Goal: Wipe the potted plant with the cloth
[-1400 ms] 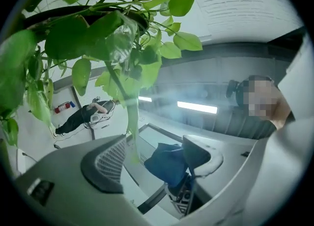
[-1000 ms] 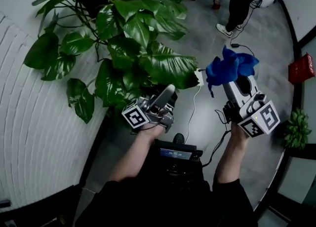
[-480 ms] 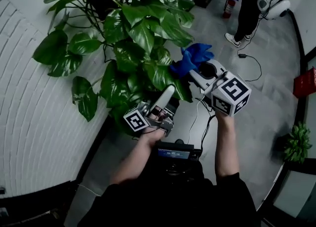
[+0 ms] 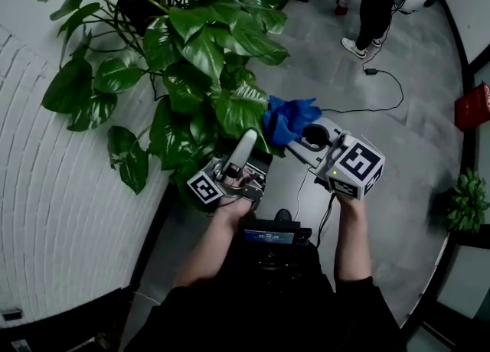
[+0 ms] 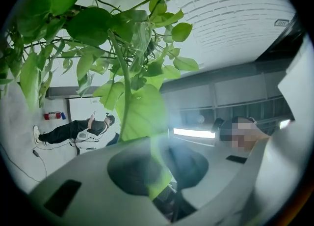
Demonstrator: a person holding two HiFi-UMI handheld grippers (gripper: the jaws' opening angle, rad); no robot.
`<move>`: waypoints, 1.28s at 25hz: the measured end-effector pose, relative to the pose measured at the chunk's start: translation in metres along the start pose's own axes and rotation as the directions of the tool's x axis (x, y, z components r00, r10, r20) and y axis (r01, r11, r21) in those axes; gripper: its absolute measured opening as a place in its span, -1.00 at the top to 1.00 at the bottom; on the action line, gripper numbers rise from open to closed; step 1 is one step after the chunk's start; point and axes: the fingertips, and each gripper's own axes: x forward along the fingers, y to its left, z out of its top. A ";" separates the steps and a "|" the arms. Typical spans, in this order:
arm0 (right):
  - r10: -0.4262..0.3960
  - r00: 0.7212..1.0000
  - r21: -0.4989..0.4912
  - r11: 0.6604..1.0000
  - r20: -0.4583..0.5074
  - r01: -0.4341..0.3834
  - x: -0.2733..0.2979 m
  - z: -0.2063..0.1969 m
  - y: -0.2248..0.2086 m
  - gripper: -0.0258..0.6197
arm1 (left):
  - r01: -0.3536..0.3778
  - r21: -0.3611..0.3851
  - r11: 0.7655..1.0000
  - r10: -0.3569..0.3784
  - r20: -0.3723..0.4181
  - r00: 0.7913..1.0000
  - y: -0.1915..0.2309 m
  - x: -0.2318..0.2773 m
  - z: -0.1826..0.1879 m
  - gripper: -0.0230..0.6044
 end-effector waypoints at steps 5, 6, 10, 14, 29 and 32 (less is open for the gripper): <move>0.022 0.997 -0.057 0.998 -0.067 -0.026 -0.011 -0.017 0.019 0.59 | -0.004 0.003 1.000 0.004 0.000 1.000 0.001 -0.001 0.002 0.68; 0.022 0.997 -0.059 0.998 -0.077 -0.026 -0.012 -0.021 0.020 0.59 | -0.004 0.002 1.000 0.004 -0.002 1.000 0.001 0.000 0.002 0.69; 0.019 0.994 -0.058 0.998 -0.106 -0.025 -0.018 -0.033 0.025 0.59 | -0.004 -0.002 1.000 0.004 0.002 1.000 0.001 0.000 0.002 0.70; 0.034 0.989 -0.047 0.998 -0.146 -0.041 -0.022 -0.051 0.032 0.59 | -0.001 0.001 1.000 0.001 0.003 1.000 -0.001 0.001 0.004 0.71; 0.183 0.915 -0.083 0.983 0.361 -0.164 -0.125 0.074 0.050 0.59 | -0.016 0.033 0.999 0.016 -0.003 1.000 -0.003 -0.003 0.014 0.71; 0.136 0.900 -0.140 0.986 0.413 -0.085 -0.126 0.117 0.043 0.59 | -0.019 0.034 0.999 0.019 0.000 1.000 -0.003 -0.003 0.016 0.71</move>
